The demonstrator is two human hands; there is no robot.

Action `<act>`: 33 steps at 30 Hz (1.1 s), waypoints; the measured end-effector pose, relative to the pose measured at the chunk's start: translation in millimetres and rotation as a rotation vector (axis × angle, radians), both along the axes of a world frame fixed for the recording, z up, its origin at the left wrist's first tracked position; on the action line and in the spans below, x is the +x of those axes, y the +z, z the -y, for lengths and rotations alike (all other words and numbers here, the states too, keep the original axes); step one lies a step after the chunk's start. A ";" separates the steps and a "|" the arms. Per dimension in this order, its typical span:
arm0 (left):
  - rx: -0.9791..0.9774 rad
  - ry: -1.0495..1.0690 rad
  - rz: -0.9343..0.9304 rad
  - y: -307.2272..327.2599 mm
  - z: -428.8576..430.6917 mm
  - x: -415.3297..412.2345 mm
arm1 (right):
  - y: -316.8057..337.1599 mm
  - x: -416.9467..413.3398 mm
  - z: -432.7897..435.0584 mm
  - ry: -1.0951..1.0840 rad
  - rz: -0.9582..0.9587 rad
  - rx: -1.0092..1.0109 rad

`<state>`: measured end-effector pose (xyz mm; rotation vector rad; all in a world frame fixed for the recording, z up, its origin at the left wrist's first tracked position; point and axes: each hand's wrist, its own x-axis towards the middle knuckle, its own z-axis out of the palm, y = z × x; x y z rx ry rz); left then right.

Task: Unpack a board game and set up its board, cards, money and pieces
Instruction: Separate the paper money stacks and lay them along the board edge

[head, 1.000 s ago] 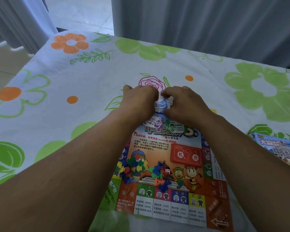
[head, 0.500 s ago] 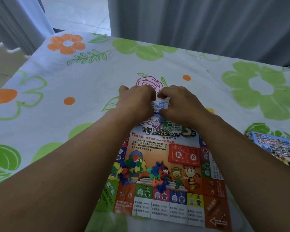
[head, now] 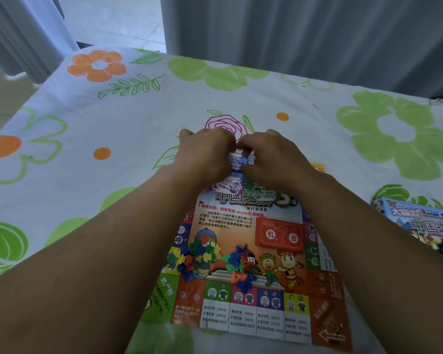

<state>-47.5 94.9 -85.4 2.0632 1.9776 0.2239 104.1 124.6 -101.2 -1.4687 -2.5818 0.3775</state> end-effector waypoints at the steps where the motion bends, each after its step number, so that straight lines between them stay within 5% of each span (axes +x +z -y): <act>1: -0.005 0.000 0.007 0.1 0.3 0.1 | 0.4 -0.3 0.3 0.005 0.007 0.000; 33: -0.031 0.043 0.084 1.7 1.0 -1.7 | -0.7 0.0 -0.5 0.011 0.033 -0.029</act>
